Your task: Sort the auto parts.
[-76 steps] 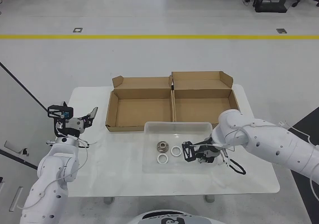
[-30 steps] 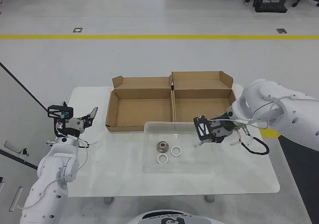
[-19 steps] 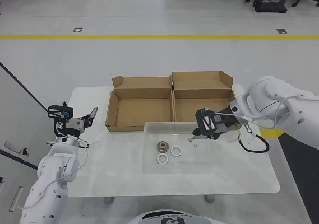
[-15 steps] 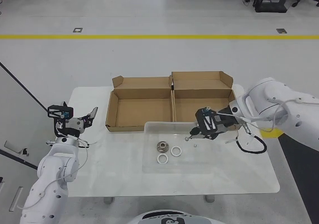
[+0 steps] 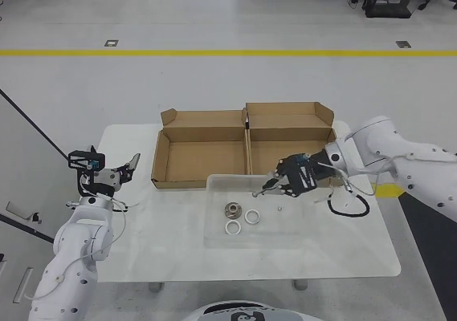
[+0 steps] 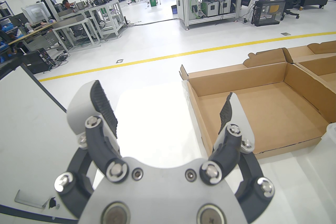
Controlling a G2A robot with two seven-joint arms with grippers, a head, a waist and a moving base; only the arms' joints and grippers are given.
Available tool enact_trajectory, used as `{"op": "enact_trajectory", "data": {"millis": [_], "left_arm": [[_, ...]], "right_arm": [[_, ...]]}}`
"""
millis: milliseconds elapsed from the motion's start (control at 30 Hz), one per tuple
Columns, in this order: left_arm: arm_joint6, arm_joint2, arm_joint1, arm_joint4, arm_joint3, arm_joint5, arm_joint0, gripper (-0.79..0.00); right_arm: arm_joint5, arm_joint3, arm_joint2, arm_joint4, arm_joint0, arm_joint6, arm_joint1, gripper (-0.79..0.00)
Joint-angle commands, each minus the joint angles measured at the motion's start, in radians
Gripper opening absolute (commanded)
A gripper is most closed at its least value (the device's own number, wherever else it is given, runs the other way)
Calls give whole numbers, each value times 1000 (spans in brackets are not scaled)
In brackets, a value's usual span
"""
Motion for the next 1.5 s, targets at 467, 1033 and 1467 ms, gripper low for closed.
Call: {"op": "enact_trajectory", "data": {"millis": [467, 1033, 1467], "left_arm": [[0, 0, 0, 0, 0, 0, 0, 0], [0, 0, 0, 0, 0, 0, 0, 0], [0, 0, 0, 0, 0, 0, 0, 0]], "right_arm": [[1, 101, 114, -343, -31, -555, -17, -785], [69, 100, 174, -483, -86, -784, 10, -785], [69, 100, 174, -483, -86, -784, 10, -785]]}}
